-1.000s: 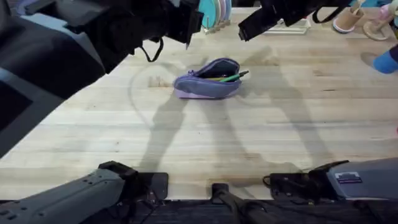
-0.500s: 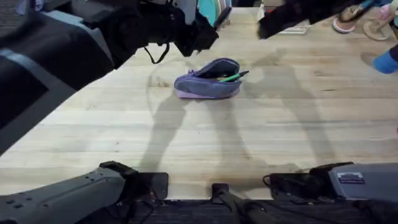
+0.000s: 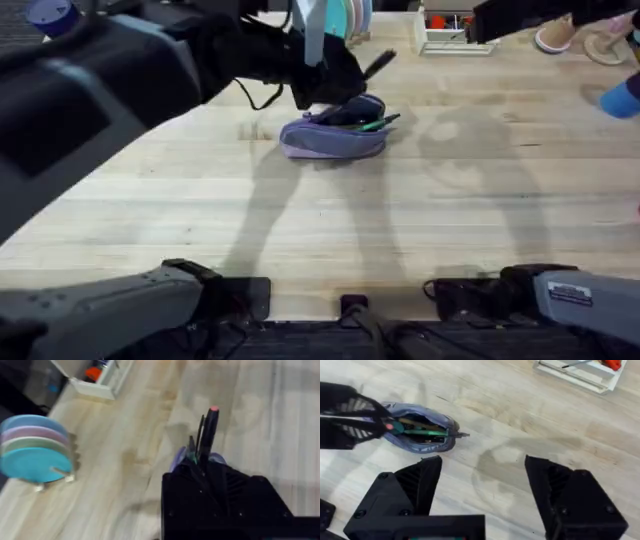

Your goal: Unzip the bag, pick up the pens from the table one at a time and place them inside, then zip the bag closed.

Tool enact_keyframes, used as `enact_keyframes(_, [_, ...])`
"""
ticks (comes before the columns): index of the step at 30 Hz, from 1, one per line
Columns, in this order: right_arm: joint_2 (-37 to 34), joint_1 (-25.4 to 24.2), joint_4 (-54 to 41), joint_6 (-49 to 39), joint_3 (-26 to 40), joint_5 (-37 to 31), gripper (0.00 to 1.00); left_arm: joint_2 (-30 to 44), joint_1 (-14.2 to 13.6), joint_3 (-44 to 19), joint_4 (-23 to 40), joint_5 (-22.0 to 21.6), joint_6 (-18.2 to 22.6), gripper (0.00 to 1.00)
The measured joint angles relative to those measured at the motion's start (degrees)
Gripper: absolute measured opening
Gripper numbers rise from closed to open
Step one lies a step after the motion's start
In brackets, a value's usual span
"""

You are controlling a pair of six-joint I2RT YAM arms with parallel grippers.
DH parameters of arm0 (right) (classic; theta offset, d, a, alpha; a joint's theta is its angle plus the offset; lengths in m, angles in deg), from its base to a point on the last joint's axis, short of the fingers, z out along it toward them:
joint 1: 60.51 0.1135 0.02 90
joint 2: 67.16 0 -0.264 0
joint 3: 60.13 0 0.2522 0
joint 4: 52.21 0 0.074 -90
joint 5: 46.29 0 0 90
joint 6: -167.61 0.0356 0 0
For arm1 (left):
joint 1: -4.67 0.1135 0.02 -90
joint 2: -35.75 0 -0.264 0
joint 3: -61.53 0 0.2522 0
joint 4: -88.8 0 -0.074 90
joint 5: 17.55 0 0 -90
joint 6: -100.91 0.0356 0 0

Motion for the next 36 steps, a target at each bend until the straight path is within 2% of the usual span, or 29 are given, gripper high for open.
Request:
enact_keyframes(5, [0.12, 0.00, 0.00, -0.01, 0.00, 0.02, 0.996, 5.91, 0.00, 0.00, -0.69, 2.31, 1.77, 0.043])
enact_keyframes(10, [0.12, 0.00, 0.30, -0.02, 0.00, 0.02, 0.996, 11.28, 0.00, 0.00, -0.15, 2.28, 2.41, 0.042])
enact_keyframes(11, [0.12, 0.00, 0.34, -0.02, 0.00, 0.02, 0.996, 13.50, 0.00, 0.00, 1.39, 1.27, 2.59, 0.042])
enact_keyframes(14, [0.12, 0.00, 0.35, -0.02, 0.00, 0.02, 0.996, 13.87, -0.15, -0.20, 4.03, -2.04, 2.92, 0.042])
enact_keyframes(24, [0.12, 0.00, 0.45, -0.02, 0.00, 0.02, 0.996, 13.76, -0.27, -0.55, 6.71, -6.56, 6.06, 0.045])
enact_keyframes(29, [0.12, 0.00, 0.46, -0.02, 0.00, 0.02, 0.996, 13.76, -0.39, -0.55, 7.06, -7.78, 6.54, 0.213])
enact_keyframes(30, [0.12, 0.00, 0.48, -0.02, 0.00, 0.02, 0.996, 13.78, -0.42, -0.55, 7.11, -8.13, 6.64, 0.300])
enact_keyframes(31, [0.12, 0.00, 0.53, -0.02, 0.00, 0.01, 0.996, 13.78, -0.44, -0.55, 7.15, -8.36, 6.75, 0.438])
enact_keyframes(34, [0.12, 0.00, 1.09, -0.02, 0.00, 0.02, 0.996, 13.78, -0.42, -0.55, 7.47, -8.69, 6.83, 0.906])
enact_keyframes(35, [0.12, 0.00, 1.28, -0.02, 0.00, 0.02, 0.996, 13.78, -0.44, -0.55, 7.54, -8.87, 6.87, 0.969])
enact_keyframes(36, [0.12, 0.00, 1.35, -0.02, 0.00, 0.02, 0.996, 13.78, -0.42, -0.55, 7.52, -8.91, 6.92, 0.987])
